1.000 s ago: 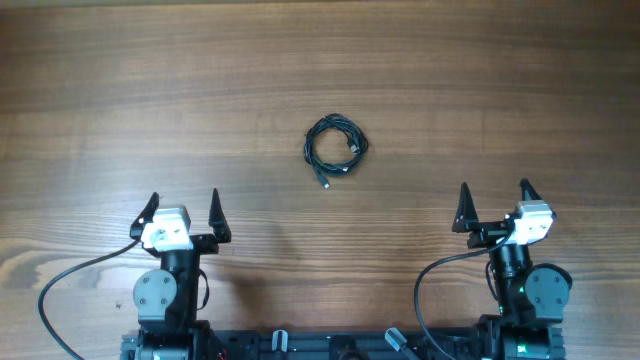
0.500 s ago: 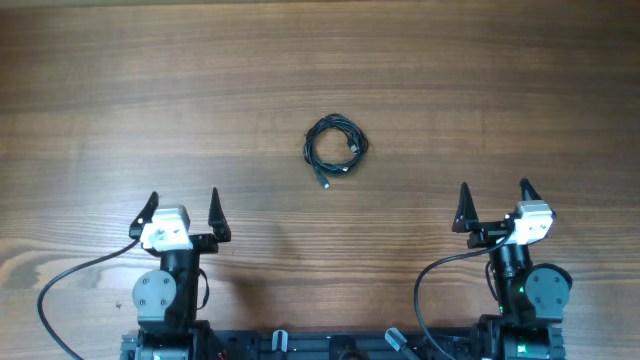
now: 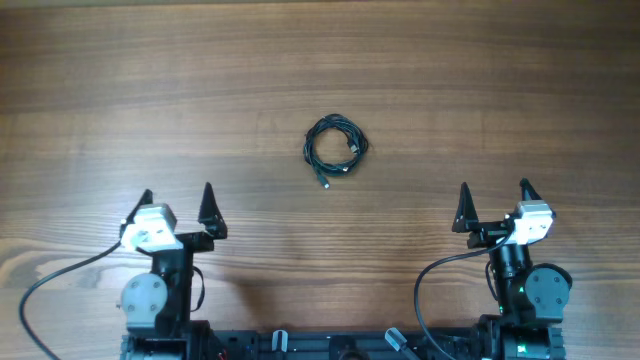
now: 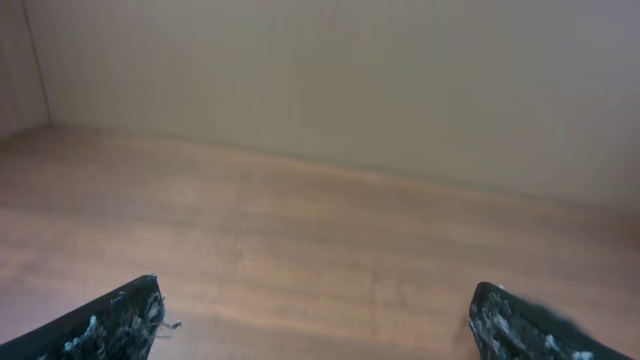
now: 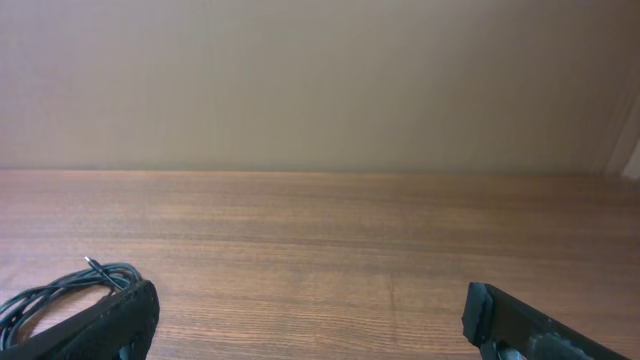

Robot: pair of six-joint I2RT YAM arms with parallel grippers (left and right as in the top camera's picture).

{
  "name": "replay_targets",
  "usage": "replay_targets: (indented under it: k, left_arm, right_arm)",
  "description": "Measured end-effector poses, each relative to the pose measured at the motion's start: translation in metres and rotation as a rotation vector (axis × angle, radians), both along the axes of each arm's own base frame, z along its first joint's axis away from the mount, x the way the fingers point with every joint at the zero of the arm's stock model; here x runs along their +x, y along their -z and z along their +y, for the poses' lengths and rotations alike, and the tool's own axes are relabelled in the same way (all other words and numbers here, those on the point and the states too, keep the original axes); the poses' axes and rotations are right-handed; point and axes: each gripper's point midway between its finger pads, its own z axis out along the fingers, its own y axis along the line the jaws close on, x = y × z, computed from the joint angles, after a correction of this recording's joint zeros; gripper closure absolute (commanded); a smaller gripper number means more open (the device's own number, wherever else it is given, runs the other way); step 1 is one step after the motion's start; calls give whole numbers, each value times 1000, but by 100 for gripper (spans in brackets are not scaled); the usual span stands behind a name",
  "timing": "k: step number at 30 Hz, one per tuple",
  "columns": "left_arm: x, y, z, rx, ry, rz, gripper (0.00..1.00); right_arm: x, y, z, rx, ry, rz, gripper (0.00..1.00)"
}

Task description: Untangle cables

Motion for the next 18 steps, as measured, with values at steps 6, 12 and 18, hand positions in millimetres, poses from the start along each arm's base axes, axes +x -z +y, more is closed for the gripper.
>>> replay_targets:
  k: [6,12,18]
  left_arm:
    - [6,-32,-1,-26,5,34,0]
    - [24,-74,-6,-36,31,93,0]
    - [49,-103,-20,-53,105,232,0]
  right_arm:
    - [0,0,0,0,0,0,0]
    - [0,0,0,0,0,2,0]
    - [0,0,0,0,0,2,0]
